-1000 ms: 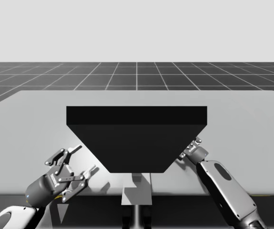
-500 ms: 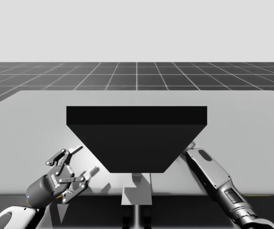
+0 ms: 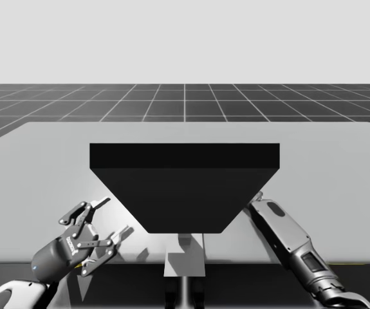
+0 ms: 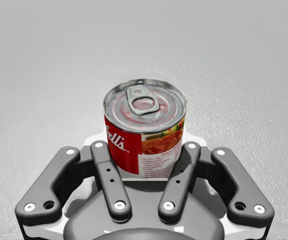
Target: Reach around the screen and pick up the object behind it.
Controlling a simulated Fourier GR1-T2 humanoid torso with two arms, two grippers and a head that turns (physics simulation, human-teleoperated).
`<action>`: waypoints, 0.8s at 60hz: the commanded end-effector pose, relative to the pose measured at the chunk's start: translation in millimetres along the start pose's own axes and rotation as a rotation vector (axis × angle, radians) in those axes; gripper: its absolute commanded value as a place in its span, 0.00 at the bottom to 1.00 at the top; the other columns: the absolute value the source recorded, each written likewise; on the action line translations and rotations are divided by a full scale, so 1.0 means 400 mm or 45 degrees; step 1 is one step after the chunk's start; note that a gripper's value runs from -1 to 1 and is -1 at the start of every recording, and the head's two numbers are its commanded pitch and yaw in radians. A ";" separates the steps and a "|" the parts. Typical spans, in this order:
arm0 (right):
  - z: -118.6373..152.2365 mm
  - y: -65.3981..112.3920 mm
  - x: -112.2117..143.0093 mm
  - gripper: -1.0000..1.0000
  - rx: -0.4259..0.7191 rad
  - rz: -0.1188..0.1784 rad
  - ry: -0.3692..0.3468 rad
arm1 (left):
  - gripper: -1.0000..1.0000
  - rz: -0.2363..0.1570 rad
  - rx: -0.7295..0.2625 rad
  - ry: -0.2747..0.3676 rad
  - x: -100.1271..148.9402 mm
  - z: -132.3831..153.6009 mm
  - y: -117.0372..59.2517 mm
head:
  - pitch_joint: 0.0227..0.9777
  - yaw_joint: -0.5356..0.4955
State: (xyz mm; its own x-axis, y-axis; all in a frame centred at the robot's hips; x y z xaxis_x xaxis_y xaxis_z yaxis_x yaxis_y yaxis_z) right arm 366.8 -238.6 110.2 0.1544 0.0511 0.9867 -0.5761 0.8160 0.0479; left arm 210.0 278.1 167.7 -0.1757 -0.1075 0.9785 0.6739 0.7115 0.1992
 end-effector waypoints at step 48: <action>0.419 -0.103 0.518 1.00 -0.551 0.204 -0.721 | 0.00 -0.014 0.009 -0.014 0.012 -0.003 -0.001 | 0.19 0.50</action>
State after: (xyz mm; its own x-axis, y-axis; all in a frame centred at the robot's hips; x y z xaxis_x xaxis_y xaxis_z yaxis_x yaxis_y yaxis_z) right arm 294.6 -353.0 271.3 -0.2401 -0.0120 0.9707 -0.2842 0.9570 -0.0585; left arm 210.0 276.6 171.4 -0.1883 -0.1078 0.9762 0.6677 0.7148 0.2078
